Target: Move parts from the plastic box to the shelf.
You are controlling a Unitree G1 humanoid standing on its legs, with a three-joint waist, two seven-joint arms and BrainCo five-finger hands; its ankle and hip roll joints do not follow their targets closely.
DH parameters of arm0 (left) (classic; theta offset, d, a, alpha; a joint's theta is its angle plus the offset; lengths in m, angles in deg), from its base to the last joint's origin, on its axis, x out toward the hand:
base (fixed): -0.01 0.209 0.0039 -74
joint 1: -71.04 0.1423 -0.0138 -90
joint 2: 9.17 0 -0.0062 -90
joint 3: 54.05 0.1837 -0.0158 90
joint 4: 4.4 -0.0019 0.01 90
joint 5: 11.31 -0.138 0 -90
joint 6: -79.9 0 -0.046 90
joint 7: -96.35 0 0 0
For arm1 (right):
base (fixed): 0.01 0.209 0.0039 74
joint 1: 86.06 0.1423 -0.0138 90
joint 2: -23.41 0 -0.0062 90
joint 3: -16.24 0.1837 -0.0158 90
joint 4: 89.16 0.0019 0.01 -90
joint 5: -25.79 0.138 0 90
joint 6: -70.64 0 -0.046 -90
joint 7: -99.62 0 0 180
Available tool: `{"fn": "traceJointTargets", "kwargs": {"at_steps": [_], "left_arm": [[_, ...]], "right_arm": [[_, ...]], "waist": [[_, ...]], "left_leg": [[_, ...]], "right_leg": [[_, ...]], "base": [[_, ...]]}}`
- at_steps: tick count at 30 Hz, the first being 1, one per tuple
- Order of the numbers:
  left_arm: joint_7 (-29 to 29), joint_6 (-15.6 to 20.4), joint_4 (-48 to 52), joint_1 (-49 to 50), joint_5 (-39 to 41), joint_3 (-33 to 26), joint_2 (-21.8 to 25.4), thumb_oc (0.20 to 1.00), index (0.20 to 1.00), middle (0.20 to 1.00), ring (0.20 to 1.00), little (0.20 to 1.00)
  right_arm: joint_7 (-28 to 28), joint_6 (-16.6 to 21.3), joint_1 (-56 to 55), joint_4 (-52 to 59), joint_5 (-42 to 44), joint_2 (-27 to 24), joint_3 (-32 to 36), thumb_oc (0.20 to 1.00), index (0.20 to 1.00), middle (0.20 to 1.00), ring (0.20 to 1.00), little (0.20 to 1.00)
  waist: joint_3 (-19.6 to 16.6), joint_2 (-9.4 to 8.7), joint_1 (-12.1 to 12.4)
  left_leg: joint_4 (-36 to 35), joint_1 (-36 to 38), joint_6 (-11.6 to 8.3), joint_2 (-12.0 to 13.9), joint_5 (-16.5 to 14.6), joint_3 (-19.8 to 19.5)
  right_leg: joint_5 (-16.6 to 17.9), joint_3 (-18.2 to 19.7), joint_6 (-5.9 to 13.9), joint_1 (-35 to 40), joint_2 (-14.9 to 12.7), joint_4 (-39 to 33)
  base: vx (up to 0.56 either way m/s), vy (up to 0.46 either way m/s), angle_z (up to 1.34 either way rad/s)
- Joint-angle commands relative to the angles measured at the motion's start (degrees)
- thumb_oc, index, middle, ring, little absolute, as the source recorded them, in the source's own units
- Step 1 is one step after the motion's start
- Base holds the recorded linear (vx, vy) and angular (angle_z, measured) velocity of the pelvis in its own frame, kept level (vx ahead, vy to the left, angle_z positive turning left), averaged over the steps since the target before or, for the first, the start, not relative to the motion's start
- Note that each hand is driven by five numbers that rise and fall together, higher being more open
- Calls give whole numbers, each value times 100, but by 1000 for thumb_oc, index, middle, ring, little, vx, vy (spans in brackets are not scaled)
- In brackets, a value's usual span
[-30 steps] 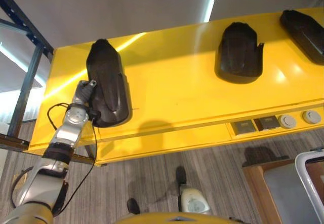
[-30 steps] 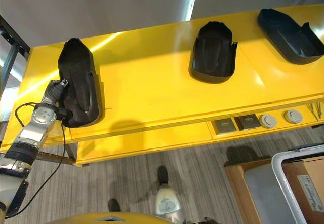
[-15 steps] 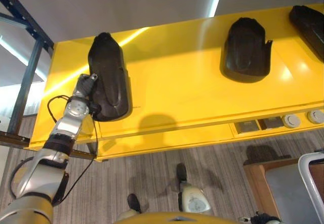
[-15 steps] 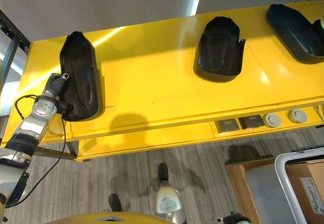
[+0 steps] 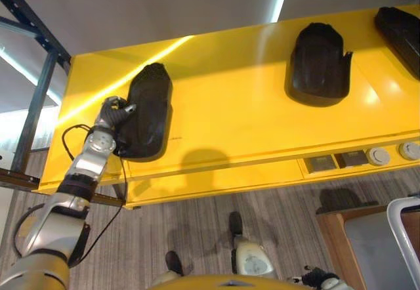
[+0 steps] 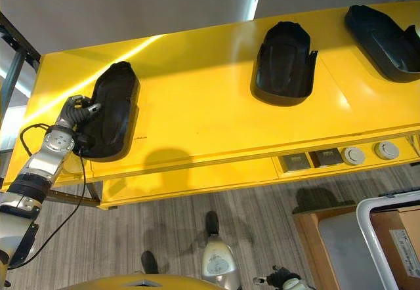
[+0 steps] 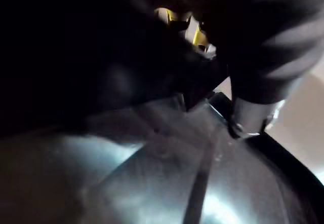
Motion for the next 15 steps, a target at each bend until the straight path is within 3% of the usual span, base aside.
{"fn": "traceJointTargets", "kwargs": {"at_steps": [1,15], "left_arm": [[189,79,-638,-718,-50,-58,-63,1000,1000,1000,1000,1000],[370,114,-420,-377,786,-269,-770,1000,1000,1000,1000,1000]], "right_arm": [[-80,-12,-59,-193,14,-158,-87,1000,1000,1000,1000,1000],[-48,-107,-52,-338,-135,-65,-121,1000,1000,1000,1000,1000]], "waist": [[21,106,-104],[-321,81,-3]], "left_leg": [[5,47,-16,369,87,-89],[5,258,0,380,143,-181]], "right_leg": [[-576,-22,-40,258,-470,-29],[-629,-63,-33,559,-460,-29]], "base": [[0,0,0],[12,-3,3]]}}
